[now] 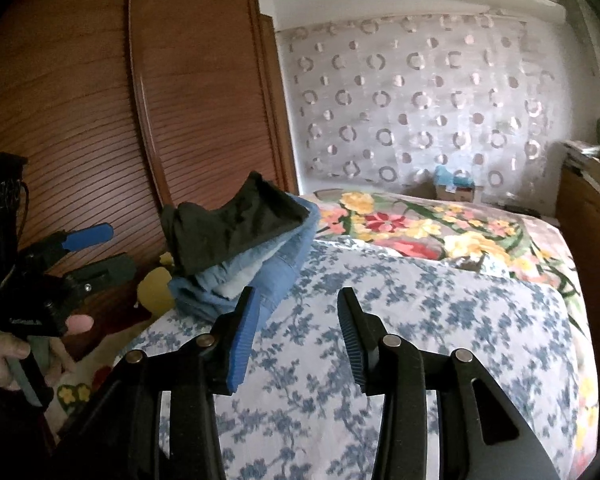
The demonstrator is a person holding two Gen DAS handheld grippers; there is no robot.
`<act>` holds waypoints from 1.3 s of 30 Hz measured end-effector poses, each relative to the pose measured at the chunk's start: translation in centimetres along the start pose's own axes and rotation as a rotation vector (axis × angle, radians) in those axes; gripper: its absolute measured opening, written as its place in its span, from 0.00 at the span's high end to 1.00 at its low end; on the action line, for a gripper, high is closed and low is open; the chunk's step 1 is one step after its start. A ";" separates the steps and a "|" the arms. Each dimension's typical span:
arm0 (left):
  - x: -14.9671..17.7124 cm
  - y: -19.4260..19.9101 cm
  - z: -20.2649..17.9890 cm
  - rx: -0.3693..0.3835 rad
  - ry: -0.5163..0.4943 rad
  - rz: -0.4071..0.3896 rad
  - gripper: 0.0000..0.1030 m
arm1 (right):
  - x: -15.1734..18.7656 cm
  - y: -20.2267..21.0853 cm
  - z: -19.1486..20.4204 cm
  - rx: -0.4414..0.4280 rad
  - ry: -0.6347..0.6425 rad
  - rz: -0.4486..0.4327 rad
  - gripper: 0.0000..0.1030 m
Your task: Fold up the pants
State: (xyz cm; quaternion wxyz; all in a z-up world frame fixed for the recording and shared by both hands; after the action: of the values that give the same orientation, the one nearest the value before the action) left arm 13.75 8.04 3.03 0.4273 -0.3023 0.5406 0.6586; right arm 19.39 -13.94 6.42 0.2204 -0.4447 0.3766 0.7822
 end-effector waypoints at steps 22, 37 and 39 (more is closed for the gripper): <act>1.0 4.0 -6.5 0.069 -0.013 -0.017 0.01 | 4.4 8.4 1.4 0.156 -0.073 -0.101 0.45; -0.5 5.9 -8.9 0.067 -0.034 -0.039 0.01 | 5.3 10.6 2.4 0.250 -0.112 -0.178 0.31; -0.9 6.4 -9.1 0.062 -0.045 -0.050 0.01 | 5.3 10.7 2.7 0.255 -0.108 -0.186 0.30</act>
State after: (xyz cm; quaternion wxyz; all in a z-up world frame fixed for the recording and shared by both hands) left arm 7.87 -1.37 4.62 0.4648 -0.2872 0.5432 0.6375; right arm 7.99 -18.43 6.92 0.3664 -0.4037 0.4174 0.7270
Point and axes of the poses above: each gripper's, at about its wrist camera, not at the fingertips, and y roughly against the way its jaws point, z to its left, x to its underside, the point moved 2 cm from there along -y, roughly the way its jaws point, and after that the axes turned 14 degrees about -y, right-handed, at the moved point
